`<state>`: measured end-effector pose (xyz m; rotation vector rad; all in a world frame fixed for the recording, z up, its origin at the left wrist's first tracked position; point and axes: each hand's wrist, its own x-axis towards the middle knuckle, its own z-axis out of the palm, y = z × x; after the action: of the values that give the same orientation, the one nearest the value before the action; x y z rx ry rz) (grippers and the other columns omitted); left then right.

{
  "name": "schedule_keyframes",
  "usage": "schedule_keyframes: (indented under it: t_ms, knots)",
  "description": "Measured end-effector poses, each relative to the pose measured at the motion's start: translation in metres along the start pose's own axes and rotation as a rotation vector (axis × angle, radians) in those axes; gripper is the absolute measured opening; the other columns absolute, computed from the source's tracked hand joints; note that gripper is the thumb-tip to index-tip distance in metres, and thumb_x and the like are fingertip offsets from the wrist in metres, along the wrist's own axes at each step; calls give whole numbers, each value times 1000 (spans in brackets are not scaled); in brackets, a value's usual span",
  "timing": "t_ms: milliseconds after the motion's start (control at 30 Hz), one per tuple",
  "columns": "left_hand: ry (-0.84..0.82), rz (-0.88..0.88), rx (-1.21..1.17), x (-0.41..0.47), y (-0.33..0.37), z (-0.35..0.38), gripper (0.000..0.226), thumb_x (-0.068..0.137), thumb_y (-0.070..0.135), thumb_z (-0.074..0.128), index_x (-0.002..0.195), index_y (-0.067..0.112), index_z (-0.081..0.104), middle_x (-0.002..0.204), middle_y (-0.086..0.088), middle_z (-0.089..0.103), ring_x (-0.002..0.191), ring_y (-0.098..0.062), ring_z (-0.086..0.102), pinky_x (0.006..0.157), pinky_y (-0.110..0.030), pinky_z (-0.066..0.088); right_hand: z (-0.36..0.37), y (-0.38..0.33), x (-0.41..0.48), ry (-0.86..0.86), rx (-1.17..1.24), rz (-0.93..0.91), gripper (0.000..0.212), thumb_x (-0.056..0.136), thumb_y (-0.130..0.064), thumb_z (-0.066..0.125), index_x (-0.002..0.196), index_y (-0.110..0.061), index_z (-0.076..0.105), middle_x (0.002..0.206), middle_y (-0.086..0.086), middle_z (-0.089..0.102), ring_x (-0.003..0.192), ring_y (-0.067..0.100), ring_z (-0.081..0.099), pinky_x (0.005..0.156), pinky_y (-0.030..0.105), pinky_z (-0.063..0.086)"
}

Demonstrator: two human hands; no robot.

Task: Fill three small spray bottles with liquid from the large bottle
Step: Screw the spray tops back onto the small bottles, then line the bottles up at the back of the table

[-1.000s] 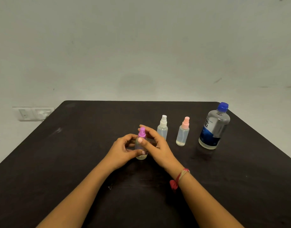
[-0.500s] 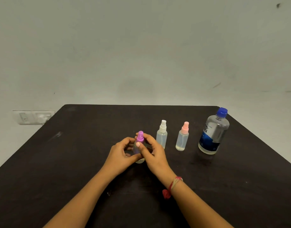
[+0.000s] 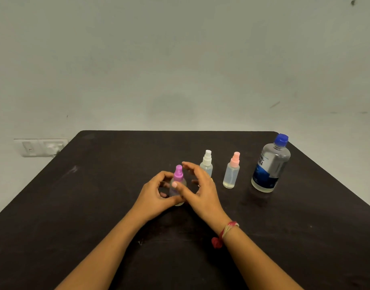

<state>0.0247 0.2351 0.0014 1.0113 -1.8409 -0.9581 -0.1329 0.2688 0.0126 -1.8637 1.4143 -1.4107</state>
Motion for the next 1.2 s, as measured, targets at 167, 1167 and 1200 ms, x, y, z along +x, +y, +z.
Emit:
schedule_keyframes:
  t_ms: [167, 1167, 1200]
  knots:
    - [124, 15, -76, 1, -1, -1, 70, 58, 63, 68, 121, 38, 47, 124, 14, 53, 106, -5, 57, 76, -24, 52, -22, -16, -5, 301, 51, -89, 41, 82, -49, 62, 119, -42, 49, 117, -19, 52, 110, 6, 54, 84, 17, 48]
    - [399, -76, -56, 5, -5, -2, 21, 87, 19, 66, 105, 22, 56, 116, 1, 58, 78, -7, 59, 64, -9, 47, -135, 76, 5, 593, -73, 470, 81, 71, -18, 81, 137, -17, 34, 141, 9, 41, 128, 27, 43, 106, 40, 40]
    - [402, -77, -61, 5, -5, -2, 20, 87, 18, 66, 104, 23, 56, 116, 1, 58, 78, -7, 58, 64, -9, 47, -135, 75, 5, 593, -67, 463, 81, 71, -19, 82, 136, -18, 34, 141, 9, 42, 127, 26, 44, 105, 39, 40]
